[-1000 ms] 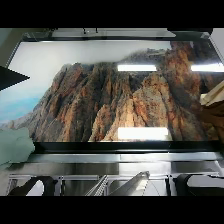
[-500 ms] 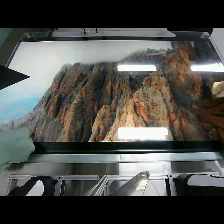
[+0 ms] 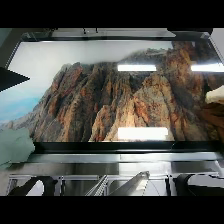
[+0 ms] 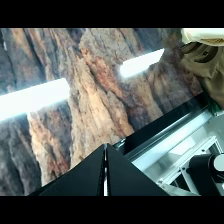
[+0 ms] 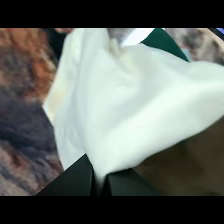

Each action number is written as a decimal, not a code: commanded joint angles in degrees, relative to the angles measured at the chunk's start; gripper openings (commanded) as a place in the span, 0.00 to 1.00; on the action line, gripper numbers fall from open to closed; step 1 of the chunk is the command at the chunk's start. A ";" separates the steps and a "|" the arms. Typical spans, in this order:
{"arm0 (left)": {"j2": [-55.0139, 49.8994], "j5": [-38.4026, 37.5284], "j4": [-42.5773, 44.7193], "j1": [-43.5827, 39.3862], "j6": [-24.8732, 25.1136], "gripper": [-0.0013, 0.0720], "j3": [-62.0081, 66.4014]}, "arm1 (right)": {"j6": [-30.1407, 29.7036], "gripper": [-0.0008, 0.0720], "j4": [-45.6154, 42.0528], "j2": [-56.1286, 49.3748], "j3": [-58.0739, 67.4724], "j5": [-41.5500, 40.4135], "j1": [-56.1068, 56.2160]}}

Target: Fold the shirts.

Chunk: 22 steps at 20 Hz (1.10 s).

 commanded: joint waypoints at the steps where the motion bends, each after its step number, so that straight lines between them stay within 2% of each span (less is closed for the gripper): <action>1: 0.04 -0.83 0.02 0.04 0.02 0.04 -0.02 | 2.36 0.03 -17.05 3.65 -7.76 4.50 -0.17; 9: 0.02 -3.21 0.02 0.04 0.04 0.04 -0.02 | 4.90 0.04 -20.48 12.04 -25.44 3.87 -8.09; 10: 0.02 -3.28 0.04 0.04 0.04 0.04 -0.02 | 4.92 0.05 -20.28 12.20 -26.27 3.87 -9.05; 11: 0.02 -3.28 0.02 0.04 0.07 0.04 -0.02 | 5.14 0.13 -19.58 12.15 -26.77 3.87 -9.88; 13: 0.02 -3.28 0.02 0.04 0.07 0.04 -0.02 | 6.10 1.00 -19.45 12.09 -27.23 3.85 -10.58; 19: 0.00 -3.10 0.04 0.04 0.07 0.04 -0.02 | 5.75 0.98 -16.65 12.09 -27.21 3.17 -9.84; 20: 0.00 -2.82 0.02 0.04 0.07 0.04 -0.02 | 5.75 0.89 -14.12 12.09 -27.21 2.93 -8.94; 22: 0.00 -1.95 0.00 0.04 0.04 0.04 -0.02 | 5.79 0.11 -8.02 12.04 -27.21 2.43 -6.16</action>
